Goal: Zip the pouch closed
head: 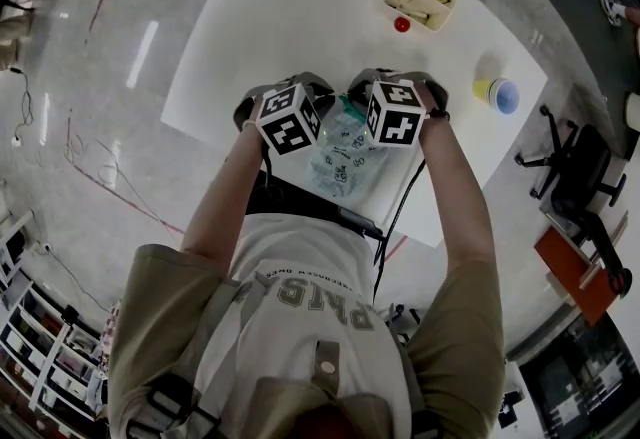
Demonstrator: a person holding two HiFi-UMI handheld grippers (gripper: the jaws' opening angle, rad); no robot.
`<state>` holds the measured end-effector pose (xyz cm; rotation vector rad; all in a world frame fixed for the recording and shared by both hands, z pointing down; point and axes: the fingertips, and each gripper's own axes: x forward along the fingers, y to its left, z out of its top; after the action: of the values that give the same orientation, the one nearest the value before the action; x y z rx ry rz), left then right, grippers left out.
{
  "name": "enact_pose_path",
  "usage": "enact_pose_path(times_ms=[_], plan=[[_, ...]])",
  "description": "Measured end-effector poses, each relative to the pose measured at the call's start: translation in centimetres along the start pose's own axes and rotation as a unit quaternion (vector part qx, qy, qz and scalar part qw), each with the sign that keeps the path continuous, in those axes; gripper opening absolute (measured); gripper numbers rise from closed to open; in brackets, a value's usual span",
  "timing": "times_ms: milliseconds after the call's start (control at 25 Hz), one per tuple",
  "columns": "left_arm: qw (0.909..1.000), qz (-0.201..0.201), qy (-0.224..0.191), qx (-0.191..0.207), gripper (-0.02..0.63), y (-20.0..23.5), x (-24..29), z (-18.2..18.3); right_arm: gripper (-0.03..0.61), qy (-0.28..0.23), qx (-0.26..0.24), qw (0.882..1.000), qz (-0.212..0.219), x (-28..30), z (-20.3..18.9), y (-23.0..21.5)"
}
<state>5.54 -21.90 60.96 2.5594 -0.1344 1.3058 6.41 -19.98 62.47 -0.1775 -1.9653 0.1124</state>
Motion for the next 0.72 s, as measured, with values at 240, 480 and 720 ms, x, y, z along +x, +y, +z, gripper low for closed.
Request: enact_pose_path(times_ms=[240, 480, 720], plan=[[1.0, -0.002, -0.003, -0.006, 0.02, 0.16, 0.05, -0.01, -0.002, 0.01, -0.004, 1.0, -0.006, 0.0, -0.31, -0.04], [1.0, -0.001, -0.002, -0.008, 0.02, 0.11, 0.25, -0.07, -0.002, 0.015, -0.001, 1.0, -0.007, 0.13, -0.48, -0.01], [0.9999, -0.003, -0.004, -0.014, 0.02, -0.15, -0.04, -0.17, -0.002, 0.012, 0.009, 1.0, -0.012, -0.03, -0.21, 0.23]])
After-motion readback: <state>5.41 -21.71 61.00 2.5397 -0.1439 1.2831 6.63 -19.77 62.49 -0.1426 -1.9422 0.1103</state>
